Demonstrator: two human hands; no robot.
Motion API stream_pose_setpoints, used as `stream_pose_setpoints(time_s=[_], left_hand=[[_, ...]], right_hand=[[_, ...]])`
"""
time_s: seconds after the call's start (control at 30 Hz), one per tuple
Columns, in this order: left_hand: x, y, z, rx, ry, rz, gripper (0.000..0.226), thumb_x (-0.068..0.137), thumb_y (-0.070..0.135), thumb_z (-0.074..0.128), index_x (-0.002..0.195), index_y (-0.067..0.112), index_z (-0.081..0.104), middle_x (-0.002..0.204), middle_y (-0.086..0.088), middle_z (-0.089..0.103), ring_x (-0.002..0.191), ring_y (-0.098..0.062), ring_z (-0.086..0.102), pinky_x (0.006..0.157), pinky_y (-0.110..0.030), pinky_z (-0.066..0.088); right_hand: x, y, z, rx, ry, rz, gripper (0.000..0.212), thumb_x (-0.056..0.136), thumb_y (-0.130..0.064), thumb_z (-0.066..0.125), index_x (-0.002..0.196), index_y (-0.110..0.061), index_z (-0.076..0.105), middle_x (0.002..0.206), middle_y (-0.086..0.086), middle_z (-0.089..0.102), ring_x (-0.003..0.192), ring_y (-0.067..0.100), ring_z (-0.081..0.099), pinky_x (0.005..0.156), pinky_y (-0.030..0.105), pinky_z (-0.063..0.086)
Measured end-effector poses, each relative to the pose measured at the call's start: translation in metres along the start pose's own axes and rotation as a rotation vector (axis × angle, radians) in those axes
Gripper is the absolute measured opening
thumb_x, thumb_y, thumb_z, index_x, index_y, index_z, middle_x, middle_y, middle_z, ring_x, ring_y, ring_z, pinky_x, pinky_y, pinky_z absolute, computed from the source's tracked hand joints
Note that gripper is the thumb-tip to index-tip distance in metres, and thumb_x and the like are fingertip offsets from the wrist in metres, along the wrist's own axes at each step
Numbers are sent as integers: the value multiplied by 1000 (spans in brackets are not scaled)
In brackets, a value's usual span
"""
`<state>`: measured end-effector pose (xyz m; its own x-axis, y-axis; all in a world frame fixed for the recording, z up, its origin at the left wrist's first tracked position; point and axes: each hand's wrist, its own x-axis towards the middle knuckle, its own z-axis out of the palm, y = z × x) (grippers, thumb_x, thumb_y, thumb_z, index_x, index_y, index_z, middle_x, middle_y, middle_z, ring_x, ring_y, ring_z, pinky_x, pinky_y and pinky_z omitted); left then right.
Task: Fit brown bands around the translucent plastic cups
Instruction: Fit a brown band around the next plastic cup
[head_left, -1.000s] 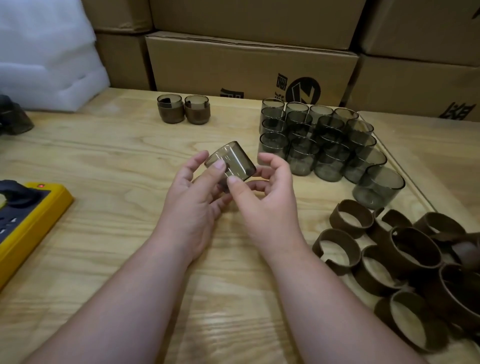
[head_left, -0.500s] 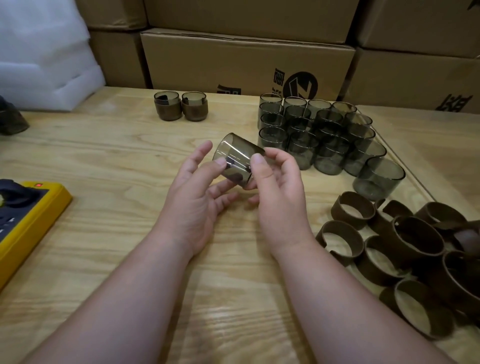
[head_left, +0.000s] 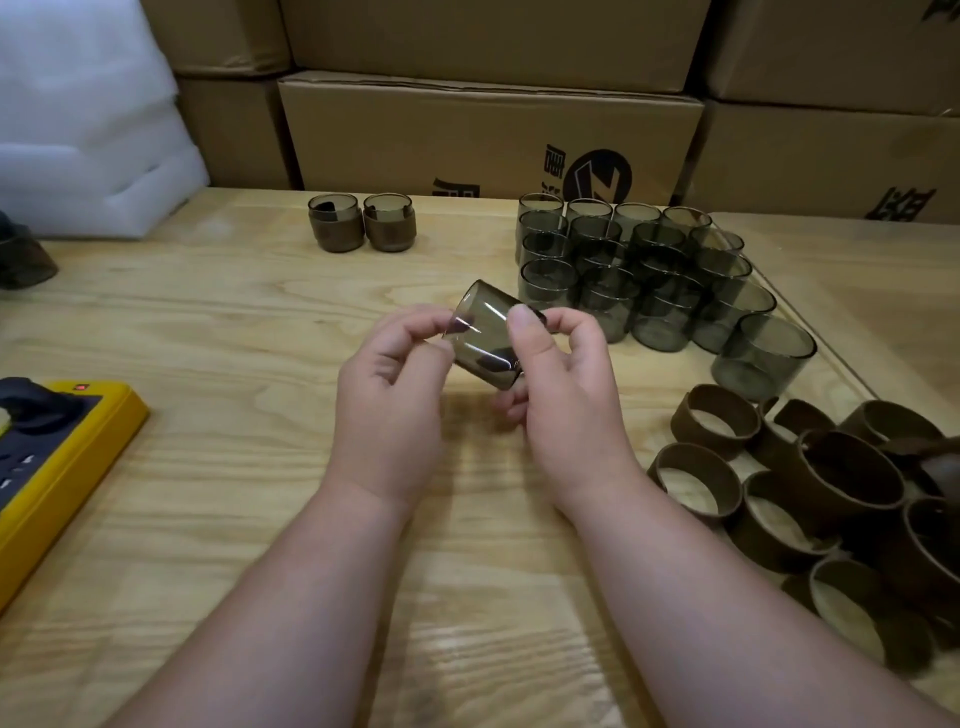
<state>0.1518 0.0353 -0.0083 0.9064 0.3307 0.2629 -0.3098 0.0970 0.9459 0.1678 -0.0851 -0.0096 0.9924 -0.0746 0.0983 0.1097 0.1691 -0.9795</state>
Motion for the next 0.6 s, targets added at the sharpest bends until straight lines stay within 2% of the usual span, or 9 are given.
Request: stream_pose_setpoints(time_s=[0.07, 0.17, 0.23, 0.3, 0.33, 0.43, 0.53, 0.6], left_hand=[[-4, 0, 3, 37, -25, 58, 20, 84, 16, 57, 84, 23, 75, 77, 14, 71, 68, 5, 59, 65, -10, 43], [-7, 1, 7, 31, -30, 62, 17, 86, 17, 59, 83, 21, 75, 69, 13, 72, 60, 3, 59, 59, -10, 44], [-6, 0, 6, 27, -2, 30, 15, 86, 24, 61, 82, 21, 75, 66, 10, 70, 58, -2, 55, 57, -14, 44], [-3, -1, 4, 8, 34, -11, 17, 86, 31, 63, 79, 20, 75, 60, 10, 65, 54, -5, 49, 54, -17, 42], [-2, -1, 3, -4, 48, -31, 19, 86, 33, 63, 78, 20, 74, 57, 11, 62, 52, -7, 46, 53, -17, 42], [-1, -1, 3, -14, 74, -67, 22, 85, 39, 66, 81, 20, 77, 54, 13, 58, 51, -7, 46, 50, -15, 41], [-1, -1, 3, 0, 76, -65, 22, 84, 41, 68, 85, 22, 78, 56, 13, 60, 52, -6, 48, 51, -15, 41], [-1, -2, 2, -19, 74, -65, 19, 84, 40, 69, 84, 23, 77, 63, 10, 66, 53, -7, 49, 53, -18, 43]], right_hand=[[1, 0, -1, -2, 9, 11, 53, 79, -63, 63, 108, -20, 52, 62, -4, 62, 55, 14, 58, 52, 28, 45], [1, -1, -1, 29, 9, 16, 56, 79, -66, 62, 107, -19, 52, 68, -2, 66, 56, 16, 58, 50, 28, 45], [-1, -1, 0, 5, -6, 1, 57, 77, -64, 66, 113, -22, 54, 90, 0, 72, 68, 16, 63, 52, 27, 49], [-3, 1, 0, -65, -33, -32, 53, 76, -56, 72, 120, -32, 54, 115, 3, 66, 80, 16, 66, 59, 31, 54], [-4, 1, 1, -96, -47, -51, 52, 76, -50, 75, 121, -37, 53, 120, 2, 63, 84, 18, 68, 62, 36, 56], [-5, 3, 4, -146, -60, -95, 52, 77, -36, 78, 123, -38, 55, 119, -7, 61, 83, 16, 66, 68, 39, 58], [-5, 4, 4, -149, -33, -83, 48, 75, -37, 77, 118, -37, 56, 117, -5, 65, 88, 26, 71, 69, 47, 60], [-4, 3, 3, -115, 4, -48, 44, 75, -41, 77, 115, -34, 58, 111, 0, 70, 84, 26, 73, 66, 46, 59]])
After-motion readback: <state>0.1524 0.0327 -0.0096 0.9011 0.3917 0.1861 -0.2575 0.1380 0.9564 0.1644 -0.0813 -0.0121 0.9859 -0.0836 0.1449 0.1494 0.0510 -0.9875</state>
